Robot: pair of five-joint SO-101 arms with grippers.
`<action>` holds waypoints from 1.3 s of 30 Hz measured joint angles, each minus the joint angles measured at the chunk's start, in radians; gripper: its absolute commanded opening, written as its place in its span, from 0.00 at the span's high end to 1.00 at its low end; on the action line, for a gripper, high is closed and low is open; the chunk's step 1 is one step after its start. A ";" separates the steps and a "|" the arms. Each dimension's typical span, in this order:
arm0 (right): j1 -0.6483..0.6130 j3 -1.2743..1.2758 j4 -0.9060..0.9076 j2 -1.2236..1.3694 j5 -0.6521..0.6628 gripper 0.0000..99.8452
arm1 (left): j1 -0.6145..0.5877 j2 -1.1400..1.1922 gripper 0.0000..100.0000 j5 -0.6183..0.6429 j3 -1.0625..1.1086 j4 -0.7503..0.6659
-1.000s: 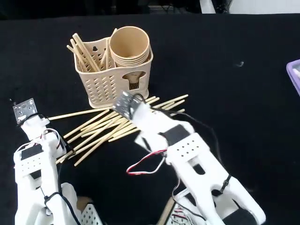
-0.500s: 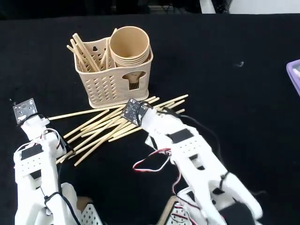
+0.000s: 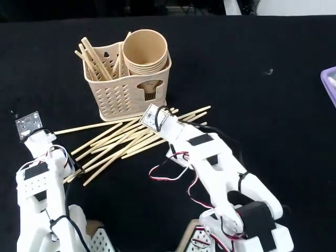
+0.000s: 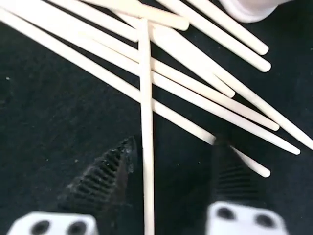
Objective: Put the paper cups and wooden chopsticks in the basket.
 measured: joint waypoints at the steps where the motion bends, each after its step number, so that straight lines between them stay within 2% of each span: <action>1: 0.000 0.000 0.000 0.003 0.000 0.97 | 0.000 0.000 0.87 0.000 0.000 -0.006; 7: 0.000 0.000 0.000 0.002 0.000 0.99 | 0.000 0.000 0.87 0.000 0.000 -0.011; 13: -0.005 0.026 0.123 -0.157 0.000 0.99 | 0.000 0.000 0.87 0.000 0.000 -0.011; 19: -0.172 0.074 0.193 -0.324 -0.026 0.99 | 0.000 0.000 0.87 0.000 0.000 -0.011; 23: -0.282 0.074 0.193 -0.330 -0.040 0.99 | 0.000 0.000 0.87 0.000 0.000 -0.011; 27: -0.338 0.002 0.193 -0.282 -0.040 0.98 | 0.000 0.000 0.87 0.000 0.000 -0.011; 34: -0.350 -0.212 0.189 -0.023 -0.051 0.78 | 0.000 0.000 0.87 0.000 0.000 -0.011; 39: -0.362 -0.281 0.187 0.152 -0.052 0.69 | 0.000 0.000 0.87 0.000 0.000 -0.011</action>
